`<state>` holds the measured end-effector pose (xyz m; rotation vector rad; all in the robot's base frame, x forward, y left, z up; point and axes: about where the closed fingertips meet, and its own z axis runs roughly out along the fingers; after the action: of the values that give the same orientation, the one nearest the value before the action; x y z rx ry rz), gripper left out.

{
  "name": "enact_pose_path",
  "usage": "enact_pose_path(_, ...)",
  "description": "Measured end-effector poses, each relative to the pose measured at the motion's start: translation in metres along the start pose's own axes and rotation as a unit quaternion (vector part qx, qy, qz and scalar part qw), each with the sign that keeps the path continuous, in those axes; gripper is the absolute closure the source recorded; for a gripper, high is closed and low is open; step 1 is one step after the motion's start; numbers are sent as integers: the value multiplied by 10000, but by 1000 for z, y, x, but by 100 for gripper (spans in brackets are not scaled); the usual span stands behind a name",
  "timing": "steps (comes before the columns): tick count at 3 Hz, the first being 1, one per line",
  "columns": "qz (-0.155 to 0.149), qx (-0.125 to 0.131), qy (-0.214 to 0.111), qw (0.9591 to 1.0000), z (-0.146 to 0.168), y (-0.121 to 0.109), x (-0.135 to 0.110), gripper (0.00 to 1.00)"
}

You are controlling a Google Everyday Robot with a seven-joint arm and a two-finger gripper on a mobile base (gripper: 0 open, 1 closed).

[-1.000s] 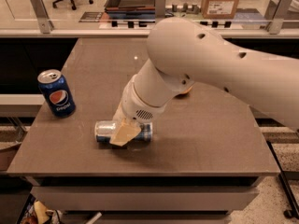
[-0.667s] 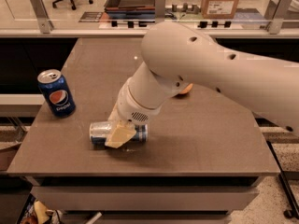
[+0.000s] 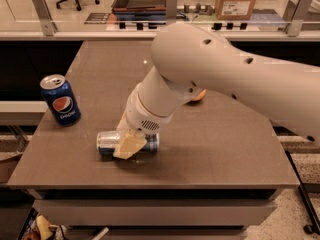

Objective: Knock redbull can over

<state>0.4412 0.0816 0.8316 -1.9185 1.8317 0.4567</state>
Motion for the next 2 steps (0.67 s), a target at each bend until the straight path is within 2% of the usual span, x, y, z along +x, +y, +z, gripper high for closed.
enact_pose_path(2,-30,20,7,10000,-2,2,-2,12)
